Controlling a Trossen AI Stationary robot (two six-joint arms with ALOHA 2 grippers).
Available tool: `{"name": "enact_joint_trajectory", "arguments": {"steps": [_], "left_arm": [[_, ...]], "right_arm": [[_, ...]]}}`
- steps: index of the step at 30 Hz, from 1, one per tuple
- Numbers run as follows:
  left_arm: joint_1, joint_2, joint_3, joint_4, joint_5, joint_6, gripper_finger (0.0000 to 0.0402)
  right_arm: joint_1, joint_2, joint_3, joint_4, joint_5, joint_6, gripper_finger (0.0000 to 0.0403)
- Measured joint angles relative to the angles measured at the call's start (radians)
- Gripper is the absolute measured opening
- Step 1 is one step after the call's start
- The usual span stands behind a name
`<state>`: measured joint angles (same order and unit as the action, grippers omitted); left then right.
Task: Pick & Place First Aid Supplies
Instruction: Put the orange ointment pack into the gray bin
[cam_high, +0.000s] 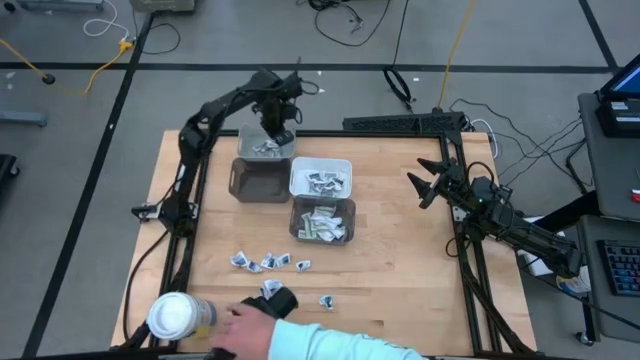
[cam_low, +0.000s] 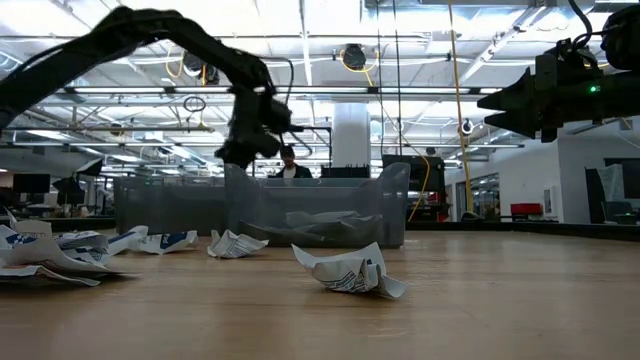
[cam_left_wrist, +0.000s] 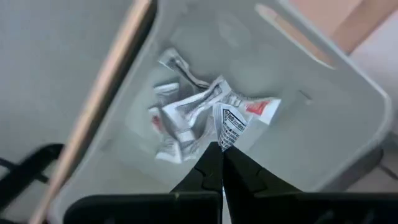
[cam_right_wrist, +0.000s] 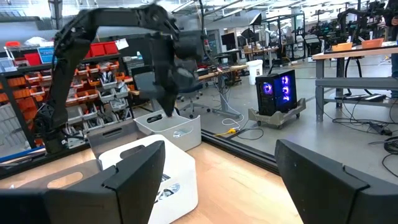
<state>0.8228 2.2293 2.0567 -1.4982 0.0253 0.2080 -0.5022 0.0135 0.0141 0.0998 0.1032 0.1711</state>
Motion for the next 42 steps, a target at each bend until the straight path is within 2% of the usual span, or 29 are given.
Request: {"name": "enact_joint_trajectory", "arguments": {"steps": [3, 6, 18, 22, 27, 30, 32, 38, 42], "left_arm": [[-0.006, 0.052, 0.000, 0.014, 0.000, -0.059, 0.0004], [-0.006, 0.074, -0.002, 0.042, -0.001, -0.126, 0.0027], [-0.004, 0.068, -0.002, 0.059, -0.018, -0.117, 0.0234], [0.011, 0.063, -0.002, 0.064, 0.067, -0.128, 0.0272], [0.035, 0.059, 0.000, 0.098, 0.114, -0.247, 0.0290], [0.043, 0.053, 0.000, 0.093, 0.123, -0.388, 0.0289], [0.044, 0.052, 0.000, 0.090, 0.125, -0.430, 0.0284], [0.044, 0.052, 0.000, 0.087, 0.138, -0.403, 0.0264], [0.051, 0.034, 0.000, 0.061, 0.158, -0.302, 0.0256]], "right_arm": [[0.000, 0.000, 0.000, 0.000, 0.000, 0.000, 0.0297], [0.000, 0.000, 0.000, 0.000, 0.000, 0.000, 0.0297], [0.000, 0.000, 0.000, 0.000, 0.000, 0.000, 0.0297], [0.000, 0.000, 0.000, 0.000, 0.000, 0.000, 0.0297], [0.000, 0.000, 0.000, 0.000, 0.000, 0.000, 0.0297], [0.000, 0.000, 0.000, 0.000, 0.000, 0.000, 0.0297], [0.000, 0.000, 0.000, 0.000, 0.000, 0.000, 0.0297], [0.000, 0.000, 0.000, 0.000, 0.000, 0.000, 0.0297], [0.000, 0.000, 0.000, 0.000, 0.000, 0.000, 0.0297]]}}
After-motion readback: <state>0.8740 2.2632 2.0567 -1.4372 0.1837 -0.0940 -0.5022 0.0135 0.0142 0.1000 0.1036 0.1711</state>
